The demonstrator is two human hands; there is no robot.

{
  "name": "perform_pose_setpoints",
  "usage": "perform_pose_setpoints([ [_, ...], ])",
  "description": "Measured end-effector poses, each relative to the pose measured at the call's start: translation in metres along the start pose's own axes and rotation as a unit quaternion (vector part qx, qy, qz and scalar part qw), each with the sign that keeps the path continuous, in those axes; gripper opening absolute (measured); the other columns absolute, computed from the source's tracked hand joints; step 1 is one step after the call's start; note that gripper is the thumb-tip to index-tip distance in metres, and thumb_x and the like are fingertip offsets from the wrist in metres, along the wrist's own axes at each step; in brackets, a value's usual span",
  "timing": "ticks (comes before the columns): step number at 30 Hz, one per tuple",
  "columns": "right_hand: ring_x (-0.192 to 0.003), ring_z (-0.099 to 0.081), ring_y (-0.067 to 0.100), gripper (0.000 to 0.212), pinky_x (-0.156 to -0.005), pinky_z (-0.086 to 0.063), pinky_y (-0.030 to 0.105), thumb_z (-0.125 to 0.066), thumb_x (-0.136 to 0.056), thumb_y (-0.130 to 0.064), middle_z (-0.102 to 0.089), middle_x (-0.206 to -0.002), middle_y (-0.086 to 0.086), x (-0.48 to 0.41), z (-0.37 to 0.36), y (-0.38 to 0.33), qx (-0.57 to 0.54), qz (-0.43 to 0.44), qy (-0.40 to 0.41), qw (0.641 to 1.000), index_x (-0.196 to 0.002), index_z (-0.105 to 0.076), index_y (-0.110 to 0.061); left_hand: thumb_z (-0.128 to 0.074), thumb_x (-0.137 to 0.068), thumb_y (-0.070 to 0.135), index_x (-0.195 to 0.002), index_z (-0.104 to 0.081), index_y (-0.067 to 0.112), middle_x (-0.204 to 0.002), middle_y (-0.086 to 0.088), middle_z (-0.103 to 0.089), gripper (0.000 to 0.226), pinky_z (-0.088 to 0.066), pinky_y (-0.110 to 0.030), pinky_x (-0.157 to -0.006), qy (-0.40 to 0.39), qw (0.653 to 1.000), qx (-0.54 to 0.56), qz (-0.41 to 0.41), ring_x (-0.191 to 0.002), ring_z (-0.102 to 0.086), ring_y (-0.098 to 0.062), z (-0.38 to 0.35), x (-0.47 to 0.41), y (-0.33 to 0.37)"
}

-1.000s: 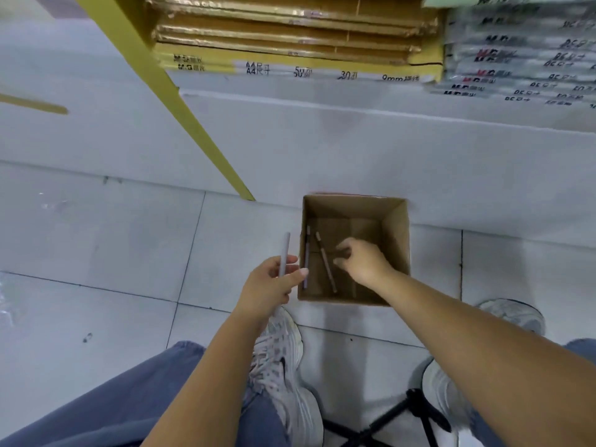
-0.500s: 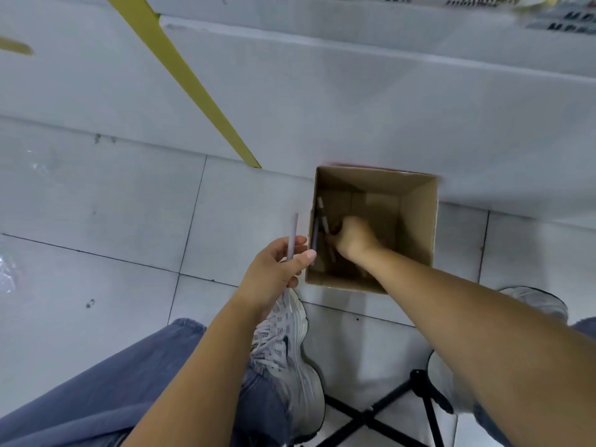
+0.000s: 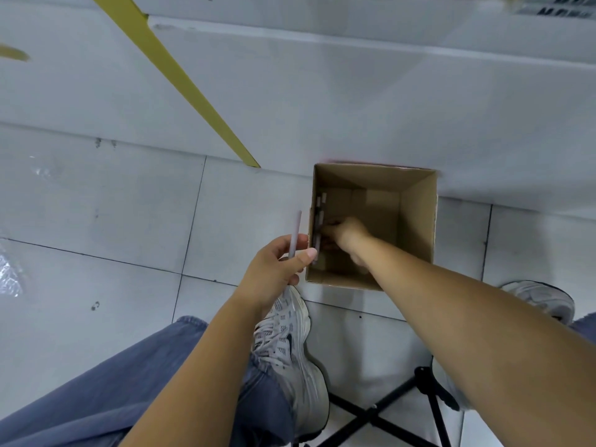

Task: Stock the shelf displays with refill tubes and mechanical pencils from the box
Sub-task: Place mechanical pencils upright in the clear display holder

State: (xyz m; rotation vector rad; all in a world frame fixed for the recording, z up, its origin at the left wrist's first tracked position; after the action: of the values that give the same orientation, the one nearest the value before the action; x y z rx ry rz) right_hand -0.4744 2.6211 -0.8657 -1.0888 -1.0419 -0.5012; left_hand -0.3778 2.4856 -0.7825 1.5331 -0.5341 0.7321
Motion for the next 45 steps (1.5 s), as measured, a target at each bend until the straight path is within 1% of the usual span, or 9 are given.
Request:
perform_pose_setpoints([
  [6, -0.08, -0.062, 0.021, 0.005, -0.085, -0.053, 0.037, -0.063, -0.091, -0.017, -0.063, -0.085, 0.005, -0.001, -0.003, -0.001, -0.016, -0.005, -0.006, 1.0, -0.095, -0.06, -0.016, -0.073, -0.088, 0.034, -0.108, -0.067, 0.031, -0.074, 0.021, -0.068, 0.021, -0.051, -0.017, -0.065, -0.001, 1.0, -0.014, -0.002, -0.062, -0.058, 0.004, 0.0, 0.0, 0.003],
  [11, -0.083, -0.066, 0.016, 0.009, -0.067, -0.054, 0.026, -0.063, -0.091, -0.017, -0.068, -0.094, 0.0, 0.029, 0.006, -0.015, -0.028, 0.057, -0.03, 0.998, -0.094, -0.061, -0.026, -0.075, -0.087, 0.033, -0.104, -0.066, 0.034, -0.09, 0.011, -0.069, 0.019, -0.053, -0.021, -0.067, 0.01, 0.998, -0.066, -0.015, -0.069, -0.058, -0.007, 0.0, 0.002, 0.019],
  [17, -0.088, -0.072, 0.019, 0.014, -0.069, -0.058, 0.026, -0.064, -0.091, -0.014, -0.074, -0.097, 0.007, 0.118, 0.044, -0.056, -0.088, 0.184, -0.079, 0.976, -0.105, -0.068, -0.016, -0.077, -0.084, 0.035, -0.109, -0.061, 0.022, -0.088, -0.001, -0.062, 0.032, -0.051, -0.025, -0.064, 0.036, 0.986, -0.141, -0.078, -0.074, -0.058, -0.013, -0.015, 0.027, 0.07],
  [21, -0.089, -0.072, 0.028, 0.013, -0.073, -0.059, 0.03, -0.064, -0.091, -0.012, -0.073, -0.094, 0.013, 0.192, 0.067, -0.082, -0.103, 0.278, -0.097, 0.95, -0.101, -0.069, -0.005, -0.076, -0.086, 0.033, -0.099, -0.07, 0.019, -0.078, 0.002, -0.068, 0.02, -0.052, -0.022, -0.062, -0.017, 0.976, -0.142, -0.162, -0.068, -0.062, -0.01, -0.041, 0.065, 0.124],
  [26, -0.081, -0.073, 0.021, 0.015, -0.071, -0.057, 0.024, -0.067, -0.089, -0.015, -0.072, -0.081, 0.005, 0.289, 0.096, -0.115, -0.073, 0.399, -0.036, 0.913, -0.077, -0.074, -0.018, -0.073, -0.089, 0.03, -0.092, -0.072, 0.021, -0.079, 0.008, -0.074, 0.01, -0.051, -0.014, -0.062, -0.04, 0.94, -0.193, -0.277, -0.073, -0.069, -0.004, -0.071, 0.129, 0.196],
  [30, -0.068, -0.066, 0.003, 0.005, -0.059, -0.05, 0.015, -0.071, -0.085, -0.02, -0.074, -0.08, -0.003, 0.361, 0.123, -0.143, -0.036, 0.493, 0.065, 0.867, -0.083, -0.074, -0.023, -0.069, -0.092, 0.031, -0.085, -0.072, 0.021, -0.063, 0.016, -0.063, 0.011, -0.042, -0.016, -0.057, -0.033, 0.901, -0.236, -0.364, -0.054, -0.053, 0.001, -0.09, 0.18, 0.252],
  [33, -0.066, -0.065, 0.008, 0.007, -0.058, -0.051, 0.02, -0.07, -0.085, -0.012, -0.074, -0.079, 0.002, 0.409, 0.145, -0.168, -0.036, 0.549, 0.102, 0.829, -0.089, -0.071, -0.017, -0.068, -0.094, 0.027, -0.079, -0.073, 0.027, -0.062, 0.021, -0.063, 0.015, -0.038, -0.009, -0.054, -0.042, 0.869, -0.243, -0.428, -0.054, -0.052, 0.007, -0.107, 0.217, 0.296],
  [42, -0.071, -0.069, 0.016, 0.007, -0.062, -0.056, 0.024, -0.065, -0.089, -0.015, -0.073, -0.08, 0.004, 0.514, 0.217, -0.253, -0.03, 0.649, 0.145, 0.747, -0.096, -0.068, -0.013, -0.062, -0.097, 0.035, -0.081, -0.074, 0.023, -0.076, -0.007, -0.071, 0.023, -0.038, -0.007, -0.046, -0.048, 0.836, -0.181, -0.516, -0.051, -0.053, -0.001, -0.147, 0.268, 0.403],
  [45, -0.068, -0.069, 0.015, 0.009, -0.058, -0.056, 0.021, -0.062, -0.09, -0.007, -0.071, -0.082, 0.008, 0.534, 0.23, -0.277, -0.045, 0.675, 0.149, 0.721, -0.095, -0.066, -0.014, -0.061, -0.098, 0.034, -0.081, -0.075, 0.023, -0.069, 0.008, -0.07, 0.025, -0.036, -0.009, -0.042, -0.042, 0.831, -0.137, -0.537, -0.043, -0.045, 0.002, -0.155, 0.271, 0.425],
])
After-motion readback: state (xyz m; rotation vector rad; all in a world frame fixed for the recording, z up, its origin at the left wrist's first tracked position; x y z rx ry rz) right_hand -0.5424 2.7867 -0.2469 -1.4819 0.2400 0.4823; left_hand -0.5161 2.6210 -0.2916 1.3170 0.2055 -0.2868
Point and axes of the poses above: each hand's wrist, its own x-axis away from the middle knuckle, its own z-axis out of the back of the hand, y = z × x, the point moved 4 cm from there along -x, towards the middle knuckle
